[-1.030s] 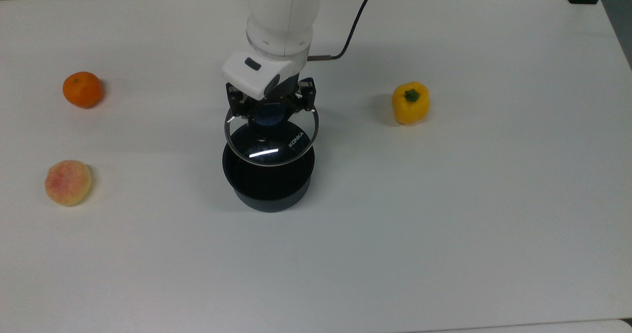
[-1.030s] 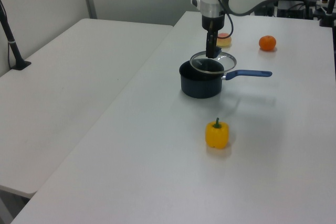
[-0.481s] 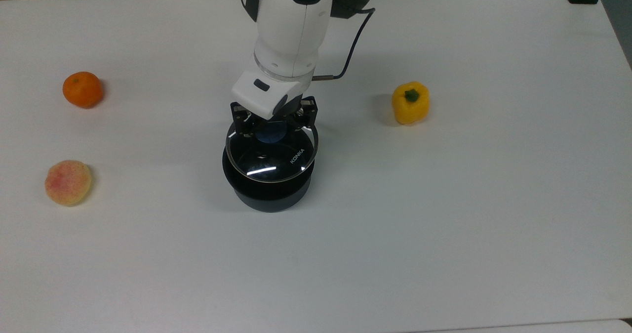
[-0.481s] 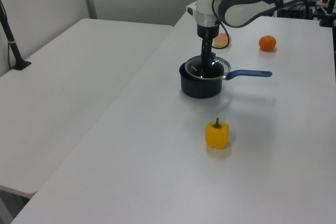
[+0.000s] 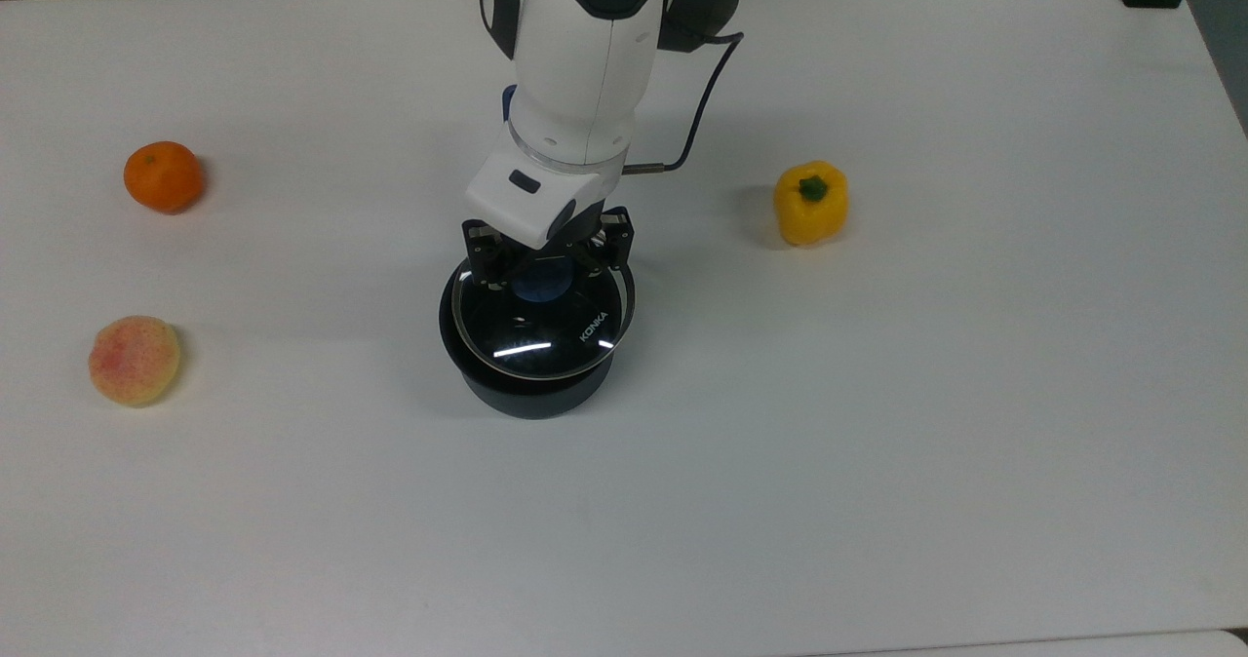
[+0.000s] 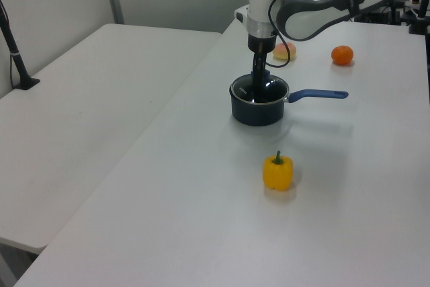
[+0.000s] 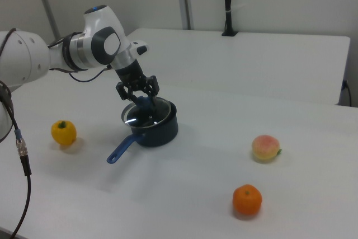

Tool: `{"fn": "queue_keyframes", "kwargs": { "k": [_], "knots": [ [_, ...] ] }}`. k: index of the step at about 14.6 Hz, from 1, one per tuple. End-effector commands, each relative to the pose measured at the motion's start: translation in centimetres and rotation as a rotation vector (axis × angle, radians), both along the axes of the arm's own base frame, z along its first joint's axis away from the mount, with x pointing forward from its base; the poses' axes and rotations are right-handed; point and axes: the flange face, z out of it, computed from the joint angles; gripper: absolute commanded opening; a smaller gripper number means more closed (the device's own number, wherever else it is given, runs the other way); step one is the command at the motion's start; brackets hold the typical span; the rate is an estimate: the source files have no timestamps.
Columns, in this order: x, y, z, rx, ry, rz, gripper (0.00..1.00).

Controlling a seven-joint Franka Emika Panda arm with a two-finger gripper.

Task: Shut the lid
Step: 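Open the gripper to release the lid knob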

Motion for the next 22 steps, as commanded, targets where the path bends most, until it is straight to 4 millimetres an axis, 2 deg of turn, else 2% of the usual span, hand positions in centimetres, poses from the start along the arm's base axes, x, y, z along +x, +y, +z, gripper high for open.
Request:
{"fn": "queue_keyframes", "kwargs": {
  "k": [1,10,15,16,17,18,19,22],
  "knots": [
    [1.1,0.2,-0.4,-0.015,-0.035,0.020,0.03],
    [1.3,-1.9,-0.7,-0.034,-0.031,-0.010,0.03],
    [1.1,-1.6,-0.9,-0.027,-0.026,-0.018,0.06],
    [1.1,-1.7,-0.9,-0.020,-0.026,-0.028,0.20],
    [1.0,-1.7,-1.0,-0.017,-0.026,-0.041,0.45],
    [0.9,-1.7,-1.1,-0.018,-0.024,-0.048,0.85],
    [0.7,-1.5,-0.6,-0.016,-0.028,-0.049,1.00],
    [-0.6,-1.8,3.0,-0.001,-0.052,-0.091,1.00]
  ]
}}
